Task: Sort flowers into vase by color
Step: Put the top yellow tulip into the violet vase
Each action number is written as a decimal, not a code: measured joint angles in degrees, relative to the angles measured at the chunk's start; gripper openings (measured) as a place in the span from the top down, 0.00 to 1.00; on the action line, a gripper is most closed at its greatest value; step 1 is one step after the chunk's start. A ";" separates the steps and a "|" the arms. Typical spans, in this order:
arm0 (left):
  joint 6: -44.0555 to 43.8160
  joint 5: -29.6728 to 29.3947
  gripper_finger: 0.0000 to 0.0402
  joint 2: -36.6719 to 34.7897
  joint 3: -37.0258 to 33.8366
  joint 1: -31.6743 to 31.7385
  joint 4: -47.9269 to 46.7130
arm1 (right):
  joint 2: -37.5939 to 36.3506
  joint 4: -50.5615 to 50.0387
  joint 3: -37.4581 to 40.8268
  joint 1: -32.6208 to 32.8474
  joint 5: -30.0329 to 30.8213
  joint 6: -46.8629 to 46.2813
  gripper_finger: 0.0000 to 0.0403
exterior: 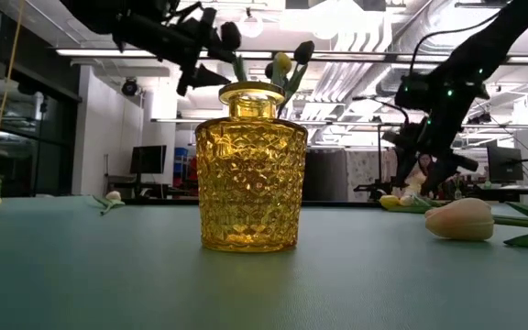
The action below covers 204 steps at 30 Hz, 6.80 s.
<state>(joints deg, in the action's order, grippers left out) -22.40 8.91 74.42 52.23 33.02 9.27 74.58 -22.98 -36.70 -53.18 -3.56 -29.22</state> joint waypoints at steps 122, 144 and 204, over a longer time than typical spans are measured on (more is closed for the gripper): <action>-19.55 16.15 0.39 -11.85 0.04 20.83 30.08 | -8.85 17.50 -14.92 27.69 -28.61 25.68 1.00; -24.05 27.18 0.39 -11.85 0.04 6.16 30.03 | 6.04 58.52 -14.96 49.22 -3.08 25.24 1.00; -7.89 1.73 0.39 -17.27 0.04 -25.61 22.06 | 4.72 34.83 -14.98 52.76 8.95 18.07 0.60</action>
<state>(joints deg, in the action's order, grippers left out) -30.29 10.64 57.14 52.27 7.41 31.33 79.30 11.85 -51.68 -0.42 5.39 -11.15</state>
